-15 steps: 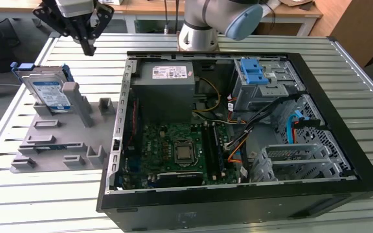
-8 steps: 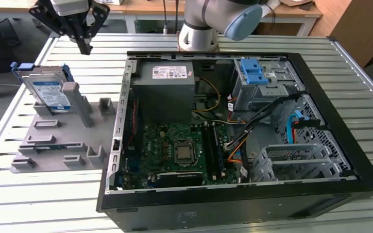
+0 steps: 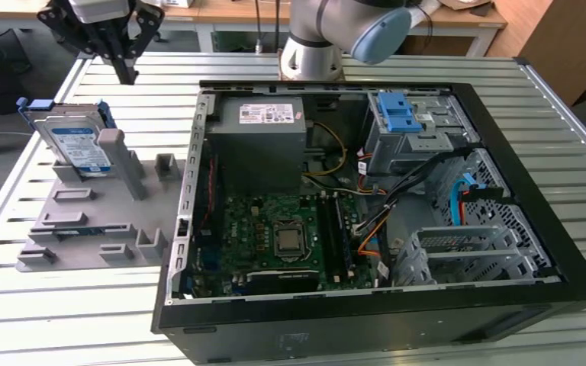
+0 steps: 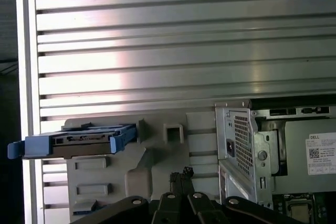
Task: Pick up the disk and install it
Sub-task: 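Reach for the disk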
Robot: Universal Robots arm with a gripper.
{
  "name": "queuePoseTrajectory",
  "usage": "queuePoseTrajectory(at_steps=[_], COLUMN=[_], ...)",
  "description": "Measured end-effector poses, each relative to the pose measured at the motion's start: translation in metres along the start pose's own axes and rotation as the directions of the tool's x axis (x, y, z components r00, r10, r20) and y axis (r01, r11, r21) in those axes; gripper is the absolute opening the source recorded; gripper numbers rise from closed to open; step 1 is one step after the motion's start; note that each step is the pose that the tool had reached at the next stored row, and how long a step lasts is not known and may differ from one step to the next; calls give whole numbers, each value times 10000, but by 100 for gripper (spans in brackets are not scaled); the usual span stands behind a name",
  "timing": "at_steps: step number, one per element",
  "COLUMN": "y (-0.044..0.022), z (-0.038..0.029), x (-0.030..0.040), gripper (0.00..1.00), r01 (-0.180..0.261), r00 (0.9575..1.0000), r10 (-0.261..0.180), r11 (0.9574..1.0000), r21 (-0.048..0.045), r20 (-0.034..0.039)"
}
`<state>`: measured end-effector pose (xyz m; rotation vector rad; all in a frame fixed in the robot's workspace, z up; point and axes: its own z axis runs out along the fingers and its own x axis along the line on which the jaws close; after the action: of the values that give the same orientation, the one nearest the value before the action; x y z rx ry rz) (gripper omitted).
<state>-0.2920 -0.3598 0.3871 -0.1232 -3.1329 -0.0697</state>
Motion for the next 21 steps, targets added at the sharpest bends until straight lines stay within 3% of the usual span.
queuePoseTrajectory(at_steps=[21], y=[32], z=[12], x=[305], gripper=[11], r01=[0], r00=[10000], r10=[0], r11=[10000], r21=[-1], r20=[1])
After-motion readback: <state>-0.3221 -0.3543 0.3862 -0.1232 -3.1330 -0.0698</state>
